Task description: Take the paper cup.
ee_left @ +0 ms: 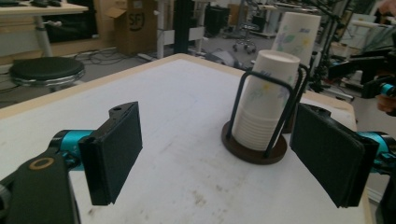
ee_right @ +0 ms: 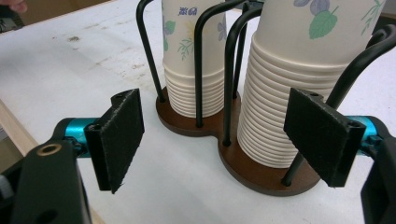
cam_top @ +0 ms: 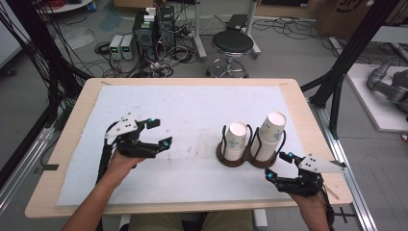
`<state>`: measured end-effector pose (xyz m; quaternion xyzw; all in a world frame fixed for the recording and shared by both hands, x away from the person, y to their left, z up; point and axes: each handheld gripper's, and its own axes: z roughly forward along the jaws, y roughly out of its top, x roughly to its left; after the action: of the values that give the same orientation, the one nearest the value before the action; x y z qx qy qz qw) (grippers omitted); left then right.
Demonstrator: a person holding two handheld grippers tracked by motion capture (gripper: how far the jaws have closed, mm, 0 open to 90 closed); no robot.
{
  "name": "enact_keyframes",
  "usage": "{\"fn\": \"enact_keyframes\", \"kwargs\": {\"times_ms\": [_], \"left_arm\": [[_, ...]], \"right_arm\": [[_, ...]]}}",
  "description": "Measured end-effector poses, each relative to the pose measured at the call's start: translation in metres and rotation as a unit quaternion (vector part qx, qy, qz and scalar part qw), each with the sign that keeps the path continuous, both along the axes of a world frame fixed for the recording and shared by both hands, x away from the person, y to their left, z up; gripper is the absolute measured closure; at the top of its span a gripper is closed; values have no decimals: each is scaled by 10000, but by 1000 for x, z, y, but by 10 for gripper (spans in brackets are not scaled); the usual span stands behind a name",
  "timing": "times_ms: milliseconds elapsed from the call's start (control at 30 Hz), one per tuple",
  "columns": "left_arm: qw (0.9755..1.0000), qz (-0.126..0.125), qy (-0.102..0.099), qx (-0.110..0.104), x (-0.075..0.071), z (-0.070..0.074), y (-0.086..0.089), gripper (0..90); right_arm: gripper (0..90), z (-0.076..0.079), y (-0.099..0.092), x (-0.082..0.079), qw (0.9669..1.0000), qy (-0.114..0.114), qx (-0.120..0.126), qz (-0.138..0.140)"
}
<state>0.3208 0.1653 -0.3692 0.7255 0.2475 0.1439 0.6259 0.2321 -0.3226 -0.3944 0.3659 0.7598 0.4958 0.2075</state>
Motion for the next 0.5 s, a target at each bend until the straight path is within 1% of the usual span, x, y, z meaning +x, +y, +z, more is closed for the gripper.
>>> {"fn": "enact_keyframes", "kwargs": {"times_ms": [33, 67, 100, 133, 167, 200, 233, 300, 367, 400, 433, 500], "left_arm": [[10000, -89, 7, -9, 2, 4, -6, 169], [9997, -232, -53, 57, 6, 11, -18, 169], [9997, -232, -53, 57, 6, 11, -18, 169], [9992, -372, -78, 159, 10, 19, -30, 169], [9988, -448, -110, 174, 11, 22, -37, 169], [9984, -520, -105, 188, 13, 26, -43, 169], [9984, -520, -105, 188, 13, 26, -43, 169], [9975, -656, -137, 218, 17, 32, -56, 170], [9963, -818, -83, 246, 21, 38, -69, 173], [9947, -961, -55, 356, 25, 41, -82, 173], [9947, -961, -55, 356, 25, 41, -82, 173], [9934, -1071, -15, 414, 29, 44, -94, 172]], "right_arm": [[206, 0, 0, 0, 10000, 9, -2, 1], [206, 0, 0, 0, 10000, -2, -5, 6], [206, 0, 0, 0, 10000, -2, -5, 6], [206, 0, 0, 0, 10000, 11, 12, 10], [206, 0, 0, -1, 10000, 14, 15, 14], [206, 1, 0, -1, 10000, 21, 29, 17], [206, 1, 0, -1, 10000, 21, 29, 17], [206, 1, 1, -1, 10000, 12, 32, 32], [206, 2, 1, -1, 10000, 6, 27, 37], [206, 2, 1, -1, 10000, -8, 20, 46], [206, 2, 1, -1, 10000, -16, 17, 49], [206, 2, 1, -1, 10000, -21, 32, 35]]}}
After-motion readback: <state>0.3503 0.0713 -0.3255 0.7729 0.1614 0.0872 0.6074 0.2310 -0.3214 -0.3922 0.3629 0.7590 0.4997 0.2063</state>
